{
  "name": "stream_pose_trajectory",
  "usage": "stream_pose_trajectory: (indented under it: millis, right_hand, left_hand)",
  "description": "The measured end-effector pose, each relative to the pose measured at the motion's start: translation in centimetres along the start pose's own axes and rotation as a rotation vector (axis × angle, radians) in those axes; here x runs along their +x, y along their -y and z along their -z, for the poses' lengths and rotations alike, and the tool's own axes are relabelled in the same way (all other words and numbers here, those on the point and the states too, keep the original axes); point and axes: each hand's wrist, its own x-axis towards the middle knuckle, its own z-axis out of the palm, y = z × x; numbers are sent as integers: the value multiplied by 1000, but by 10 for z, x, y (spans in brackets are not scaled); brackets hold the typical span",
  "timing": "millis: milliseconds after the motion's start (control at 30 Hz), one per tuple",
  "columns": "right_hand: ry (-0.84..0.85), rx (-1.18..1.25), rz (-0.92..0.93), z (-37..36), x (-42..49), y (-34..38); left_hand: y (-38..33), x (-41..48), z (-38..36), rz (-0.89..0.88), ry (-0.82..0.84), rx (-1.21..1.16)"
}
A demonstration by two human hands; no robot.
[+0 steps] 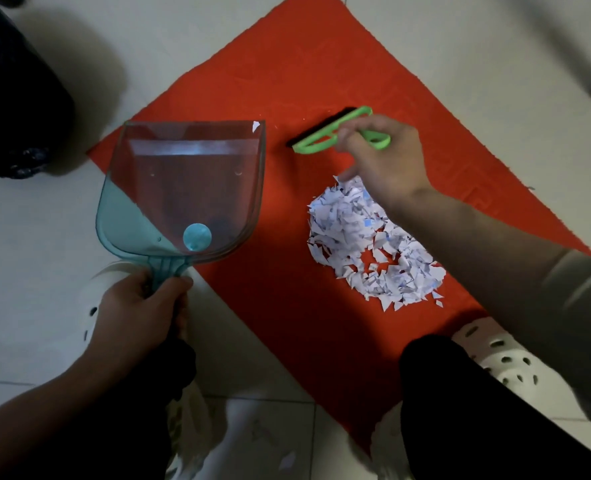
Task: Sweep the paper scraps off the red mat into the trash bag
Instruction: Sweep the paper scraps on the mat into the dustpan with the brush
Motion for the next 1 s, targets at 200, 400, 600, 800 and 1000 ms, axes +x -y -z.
stream_pose_trajectory:
  millis: [200, 400, 600, 800, 1000]
  right_hand:
    - [2, -112, -56, -27, 36, 7]
    - [17, -285, -26, 10, -8, -8]
    - [-86, -163, -14, 25, -23, -3]
    - [-62, -125, -41, 14, -5, -4]
    - [-20, -167, -86, 25, -10, -12]
  left_hand:
    - [1, 4, 0, 15, 3, 13]
    - [3, 4, 3, 0, 13, 45]
    - [4, 3, 3, -1, 17, 65]
    - [2, 2, -2, -7, 43, 74]
    - [2, 2, -4, -16, 67, 72]
